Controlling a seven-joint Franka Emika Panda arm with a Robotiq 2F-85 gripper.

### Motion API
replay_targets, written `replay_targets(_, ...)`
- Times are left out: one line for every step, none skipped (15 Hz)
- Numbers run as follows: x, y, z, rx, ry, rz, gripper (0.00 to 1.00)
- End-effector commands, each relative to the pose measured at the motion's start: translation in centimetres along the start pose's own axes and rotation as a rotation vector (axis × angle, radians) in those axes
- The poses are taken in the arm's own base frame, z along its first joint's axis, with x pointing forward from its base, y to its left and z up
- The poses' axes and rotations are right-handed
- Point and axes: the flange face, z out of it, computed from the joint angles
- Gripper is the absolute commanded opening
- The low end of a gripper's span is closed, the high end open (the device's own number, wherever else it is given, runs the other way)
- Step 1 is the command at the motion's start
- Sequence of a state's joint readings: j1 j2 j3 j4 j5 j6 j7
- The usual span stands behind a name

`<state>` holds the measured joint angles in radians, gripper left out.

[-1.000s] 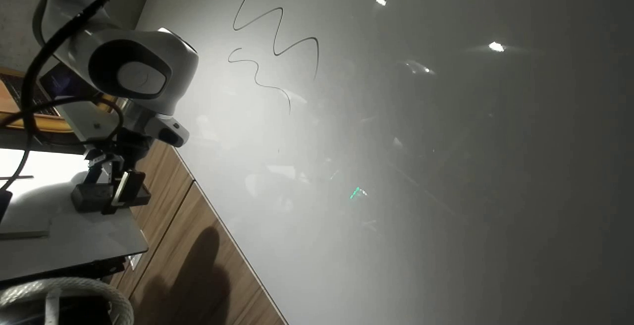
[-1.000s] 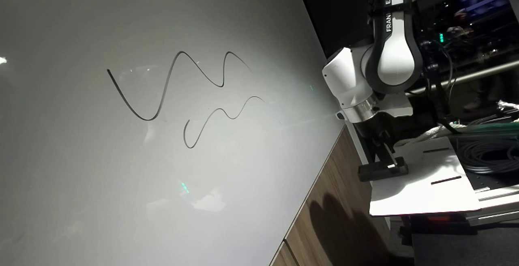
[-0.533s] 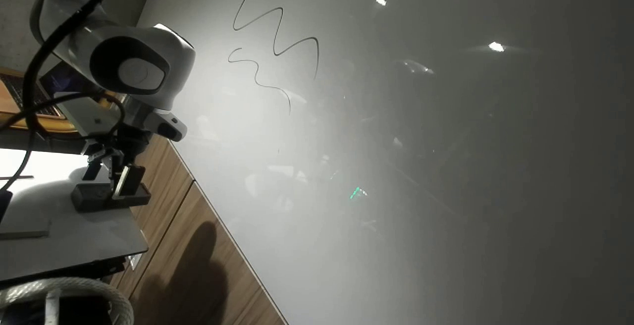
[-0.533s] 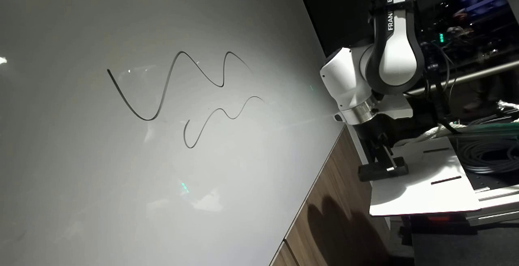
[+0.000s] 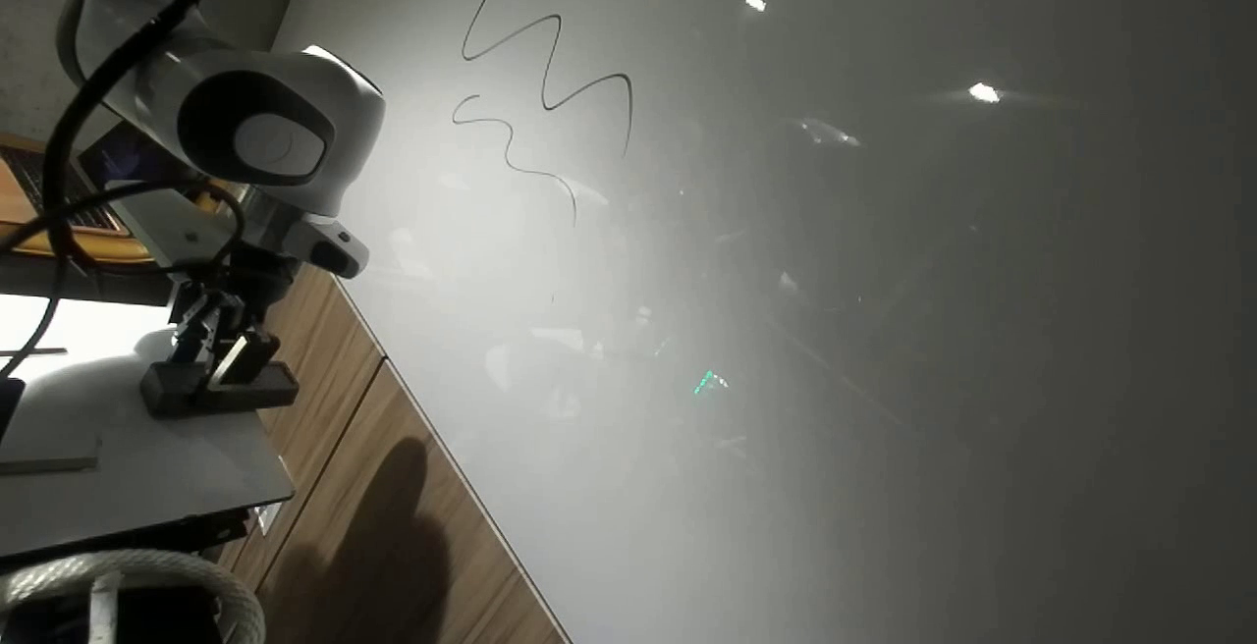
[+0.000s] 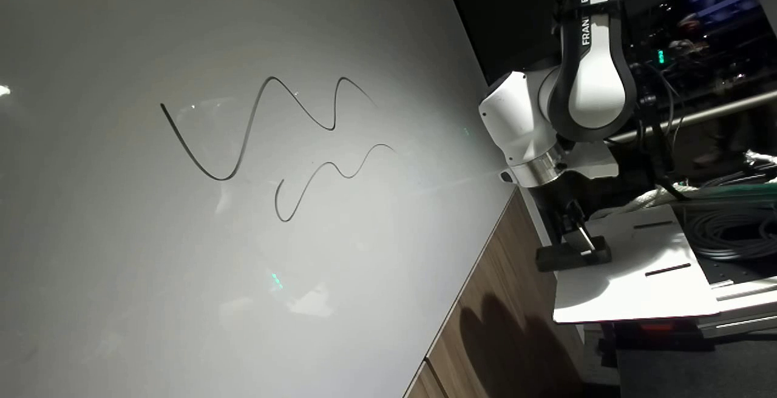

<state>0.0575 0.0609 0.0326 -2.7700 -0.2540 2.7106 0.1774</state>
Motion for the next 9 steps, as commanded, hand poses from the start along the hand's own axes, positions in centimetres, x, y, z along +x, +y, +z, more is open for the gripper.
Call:
replay_targets(0.0,0.0,-0.3,-0.012,0.0,0.012,0.31)
replay_targets(0.0,-0.1,-0.4,-0.014,-0.002,0.012,0.31)
replay_targets(-0.1,-0.4,-0.7,-0.015,-0.006,0.012,0.31)
replay_targets(-0.1,-0.6,-0.9,-0.016,-0.008,0.01,0.31)
replay_targets(-0.1,-0.8,-1.1,-0.018,-0.009,0.008,0.31)
replay_targets(-0.2,-1.1,-1.3,-0.022,-0.012,0.003,0.31)
replay_targets(-0.2,-1.4,-1.4,-0.024,-0.015,0.0,0.31)
replay_targets(-0.3,-1.8,-1.6,-0.028,-0.018,-0.006,0.31)
replay_targets(-0.3,-2.1,-1.8,-0.032,-0.021,-0.01,0.31)
